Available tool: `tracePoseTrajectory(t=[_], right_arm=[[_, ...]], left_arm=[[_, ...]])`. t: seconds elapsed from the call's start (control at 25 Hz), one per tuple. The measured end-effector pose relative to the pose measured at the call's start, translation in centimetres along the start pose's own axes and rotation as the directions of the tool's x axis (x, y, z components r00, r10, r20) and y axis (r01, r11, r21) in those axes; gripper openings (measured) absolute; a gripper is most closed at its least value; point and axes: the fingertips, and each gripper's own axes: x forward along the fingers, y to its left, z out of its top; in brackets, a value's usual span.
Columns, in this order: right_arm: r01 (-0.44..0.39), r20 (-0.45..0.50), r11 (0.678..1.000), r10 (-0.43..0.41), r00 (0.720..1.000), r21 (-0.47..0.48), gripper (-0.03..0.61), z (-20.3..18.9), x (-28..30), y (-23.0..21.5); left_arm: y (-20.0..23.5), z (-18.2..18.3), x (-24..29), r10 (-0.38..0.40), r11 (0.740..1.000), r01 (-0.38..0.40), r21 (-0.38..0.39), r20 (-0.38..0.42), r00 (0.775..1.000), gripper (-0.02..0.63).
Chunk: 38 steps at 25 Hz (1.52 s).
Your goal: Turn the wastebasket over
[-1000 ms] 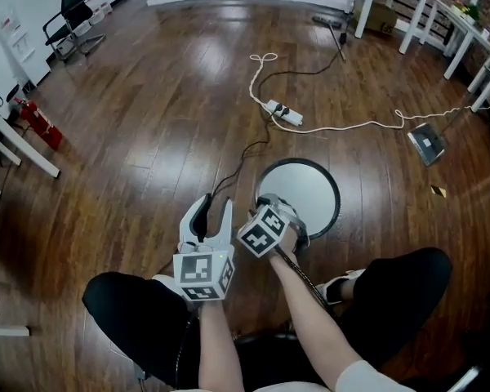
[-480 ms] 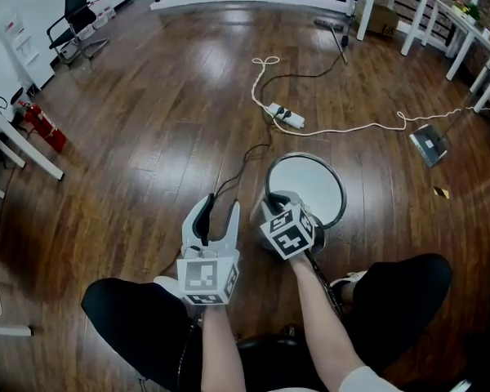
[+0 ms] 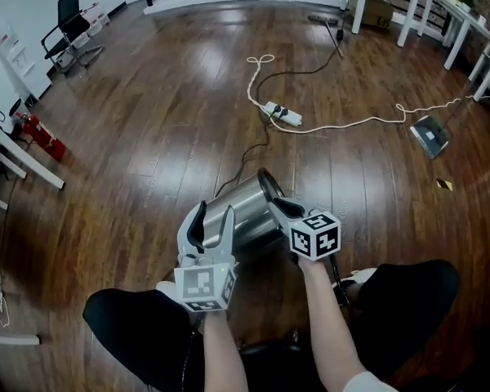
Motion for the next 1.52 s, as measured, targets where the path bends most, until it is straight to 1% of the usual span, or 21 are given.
tracePoseTrajectory(t=[0.2, 0.28, 0.32, 0.44, 0.6, 0.64, 0.72, 0.8, 0.92, 0.96, 1.0, 1.08, 1.12, 1.16, 1.2, 1.24, 1.28, 1.32, 1.36, 1.48, 1.52], right_arm=[[0.1, -0.078, 0.986, -0.09, 0.993, 0.136, 0.048, -7.0, -0.2, -4.2], [0.095, -0.066, 0.975, -0.083, 0.994, 0.202, 0.048, -8.3, -0.5, -5.3], [0.089, -0.058, 0.973, -0.078, 0.995, 0.215, 0.048, -8.3, -0.4, -5.4], [0.106, -0.079, 0.983, -0.095, 0.992, 0.152, 0.052, -8.0, -0.2, -5.2], [0.112, -0.092, 0.988, -0.102, 0.99, 0.106, 0.057, -8.3, -0.3, -5.2], [0.112, -0.097, 0.989, -0.103, 0.99, 0.093, 0.057, -8.2, -0.2, -5.2], [0.114, -0.113, 0.992, -0.108, 0.988, 0.055, 0.057, -7.9, -0.1, -5.2], [0.133, -0.113, 0.991, -0.129, 0.985, 0.025, 0.058, -7.5, -0.5, -5.3], [0.167, -0.074, 0.986, -0.166, 0.983, 0.011, 0.066, -6.2, -1.6, -5.9], [0.166, -0.065, 0.986, -0.165, 0.984, 0.01, 0.094, -5.8, -1.8, -5.9], [0.16, -0.061, 0.987, -0.16, 0.985, 0.009, 0.123, -5.4, -2.0, -5.9], [0.149, -0.068, 0.989, -0.149, 0.987, 0.004, 0.135, -5.0, -2.0, -5.6], [0.146, -0.077, 0.989, -0.146, 0.986, -0.003, 0.138, -5.1, -2.0, -5.5], [0.144, -0.09, 0.989, -0.145, 0.985, -0.013, 0.14, -5.4, -1.9, -5.4], [0.145, -0.107, 0.989, -0.147, 0.983, -0.023, 0.14, -5.8, -1.7, -5.3], [0.147, -0.128, 0.989, -0.15, 0.98, -0.035, 0.14, -6.4, -1.6, -5.2], [0.149, -0.153, 0.988, -0.154, 0.976, -0.047, 0.14, -7.1, -1.4, -5.2], [0.151, -0.177, 0.987, -0.159, 0.971, -0.058, 0.138, -7.7, -1.3, -5.3], [0.151, -0.198, 0.986, -0.161, 0.967, -0.064, 0.138, -8.3, -1.2, -5.3], [0.123, -0.207, 0.992, -0.126, 0.97, -0.029, 0.119, -9.1, -1.1, -5.2], [0.112, -0.196, 0.994, -0.113, 0.974, -0.015, 0.079, -9.1, -1.0, -5.1]], left_arm=[[0.3, -2.1, 0.0, 0.006, 1.0, -0.006, -0.003, -0.052, 0.999, 0.236], [0.8, -3.1, 0.0, 0.015, 1.0, -0.015, -0.002, -0.081, 0.997, 0.239], [1.1, -3.6, 0.0, 0.021, 1.0, -0.021, -0.001, -0.096, 0.995, 0.239], [2.5, -4.9, -0.2, 0.06, 0.998, -0.061, -0.006, -0.143, 0.988, 0.245], [5.1, -7.2, -0.9, 0.113, 0.991, -0.126, -0.052, -0.207, 0.972, 0.261], [5.8, -8.2, -1.1, 0.13, 0.987, -0.148, -0.061, -0.239, 0.962, 0.266], [7.6, -10.4, -1.6, 0.167, 0.975, -0.205, -0.082, -0.328, 0.93, 0.271], [9.0, -12.5, -2.3, 0.181, 0.961, -0.247, -0.124, -0.396, 0.9, 0.301], [10.1, -15.2, -3.6, 0.168, 0.936, -0.286, -0.207, -0.45, 0.877, 0.326], [10.3, -16.1, -4.0, 0.158, 0.923, -0.299, -0.242, -0.469, 0.869, 0.339], [10.5, -17.1, -4.5, 0.149, 0.907, -0.316, -0.279, -0.489, 0.86, 0.361], [10.8, -19.3, -5.5, 0.146, 0.865, -0.367, -0.342, -0.529, 0.836, 0.382], [10.8, -20.3, -6.0, 0.151, 0.844, -0.397, -0.36, -0.551, 0.821, 0.369], [10.7, -21.3, -6.3, 0.157, 0.826, -0.424, -0.372, -0.57, 0.807, 0.338], [10.5, -22.1, -6.6, 0.161, 0.81, -0.442, -0.384, -0.58, 0.799, 0.323], [10.3, -22.6, -6.7, 0.163, 0.793, -0.453, -0.406, -0.575, 0.801, 0.304], [10.1, -22.8, -6.7, 0.162, 0.771, -0.459, -0.442, -0.56, 0.812, 0.295], [10.0, -22.9, -6.6, 0.158, 0.749, -0.458, -0.479, -0.543, 0.825, 0.263], [9.9, -22.9, -6.4, 0.152, 0.737, -0.453, -0.502, -0.529, 0.835, 0.218], [9.6, -22.9, -6.2, 0.127, 0.744, -0.431, -0.51, -0.525, 0.841, 0.211], [9.6, -22.8, -6.2, 0.122, 0.747, -0.429, -0.509, -0.528, 0.84, 0.205]])
